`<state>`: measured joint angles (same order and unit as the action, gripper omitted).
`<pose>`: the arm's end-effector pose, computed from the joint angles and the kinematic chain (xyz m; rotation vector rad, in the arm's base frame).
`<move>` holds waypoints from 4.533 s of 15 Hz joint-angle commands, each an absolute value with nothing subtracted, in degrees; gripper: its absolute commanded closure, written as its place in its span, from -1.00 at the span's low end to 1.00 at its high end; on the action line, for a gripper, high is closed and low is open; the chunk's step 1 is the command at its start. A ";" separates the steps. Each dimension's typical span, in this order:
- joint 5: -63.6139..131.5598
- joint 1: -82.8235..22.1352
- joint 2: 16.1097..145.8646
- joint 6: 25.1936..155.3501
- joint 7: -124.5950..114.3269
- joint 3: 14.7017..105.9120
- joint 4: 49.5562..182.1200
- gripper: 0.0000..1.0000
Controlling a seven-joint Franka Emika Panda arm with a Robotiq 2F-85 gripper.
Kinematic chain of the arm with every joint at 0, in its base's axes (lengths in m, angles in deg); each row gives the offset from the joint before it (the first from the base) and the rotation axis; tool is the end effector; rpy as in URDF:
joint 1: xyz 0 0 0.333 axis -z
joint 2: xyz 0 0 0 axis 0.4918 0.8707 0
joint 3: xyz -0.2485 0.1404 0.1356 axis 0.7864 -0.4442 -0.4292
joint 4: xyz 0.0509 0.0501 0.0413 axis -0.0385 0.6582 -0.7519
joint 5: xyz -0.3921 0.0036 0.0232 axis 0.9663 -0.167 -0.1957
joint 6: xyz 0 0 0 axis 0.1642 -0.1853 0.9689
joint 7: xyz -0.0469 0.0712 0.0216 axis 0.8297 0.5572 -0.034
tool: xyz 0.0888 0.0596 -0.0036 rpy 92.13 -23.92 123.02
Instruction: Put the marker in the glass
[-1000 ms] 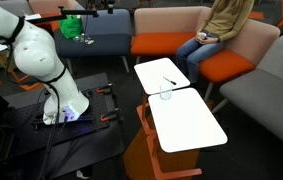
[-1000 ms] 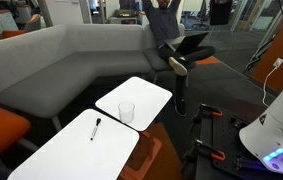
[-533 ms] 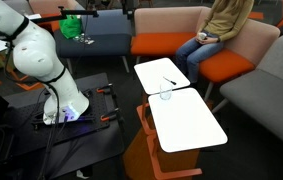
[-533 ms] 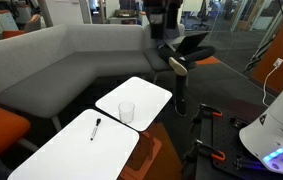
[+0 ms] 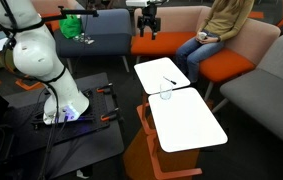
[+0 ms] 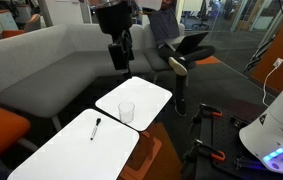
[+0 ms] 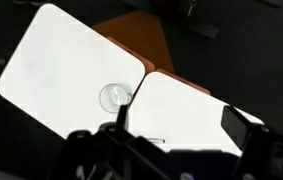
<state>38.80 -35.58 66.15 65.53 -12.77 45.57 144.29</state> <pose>0.5023 0.1422 0.3868 2.9217 0.6053 -0.3062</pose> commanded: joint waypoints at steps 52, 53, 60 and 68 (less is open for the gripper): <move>43.48 -26.94 123.90 98.40 -114.98 40.38 112.40 -0.92; 43.22 -26.83 124.06 98.35 -114.78 40.63 112.32 -0.90; 42.48 -27.40 127.01 92.96 -114.39 42.02 107.47 -0.08; 42.46 -28.63 128.41 89.17 -114.01 42.46 103.33 0.99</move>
